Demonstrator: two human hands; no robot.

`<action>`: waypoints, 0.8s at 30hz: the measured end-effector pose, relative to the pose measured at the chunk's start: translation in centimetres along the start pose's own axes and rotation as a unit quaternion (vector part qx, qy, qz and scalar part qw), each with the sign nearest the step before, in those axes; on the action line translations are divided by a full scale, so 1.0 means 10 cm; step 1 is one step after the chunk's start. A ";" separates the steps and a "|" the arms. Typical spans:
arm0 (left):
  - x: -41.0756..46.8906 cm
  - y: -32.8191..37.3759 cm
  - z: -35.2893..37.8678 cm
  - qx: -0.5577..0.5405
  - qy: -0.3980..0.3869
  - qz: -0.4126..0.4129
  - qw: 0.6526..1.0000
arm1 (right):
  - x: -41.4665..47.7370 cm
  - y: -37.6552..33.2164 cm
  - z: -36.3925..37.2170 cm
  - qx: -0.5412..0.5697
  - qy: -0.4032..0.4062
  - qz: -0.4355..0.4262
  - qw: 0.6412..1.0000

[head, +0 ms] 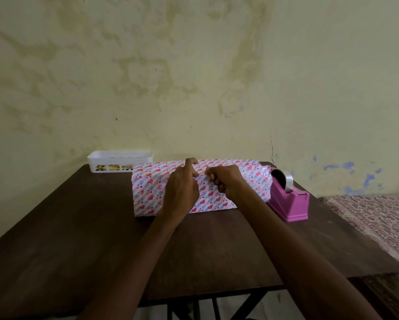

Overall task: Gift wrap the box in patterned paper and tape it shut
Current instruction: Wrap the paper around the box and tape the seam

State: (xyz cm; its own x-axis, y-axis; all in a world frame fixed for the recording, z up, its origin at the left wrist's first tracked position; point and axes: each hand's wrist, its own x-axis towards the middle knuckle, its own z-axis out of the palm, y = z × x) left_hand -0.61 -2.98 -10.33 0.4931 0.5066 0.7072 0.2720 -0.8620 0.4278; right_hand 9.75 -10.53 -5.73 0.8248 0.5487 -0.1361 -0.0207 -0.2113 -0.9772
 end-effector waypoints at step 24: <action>0.11 -0.05 0.10 0.071 -0.007 0.023 0.997 | -0.05 0.05 -0.17 -0.044 -0.035 -0.164 0.985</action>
State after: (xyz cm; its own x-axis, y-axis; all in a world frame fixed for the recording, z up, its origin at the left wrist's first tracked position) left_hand 0.59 -2.04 -10.34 0.5181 0.4678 0.7160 0.3631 -0.8783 0.3111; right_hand 10.28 -12.31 -5.90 0.7382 0.6528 0.1700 0.2919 -0.0819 -0.9529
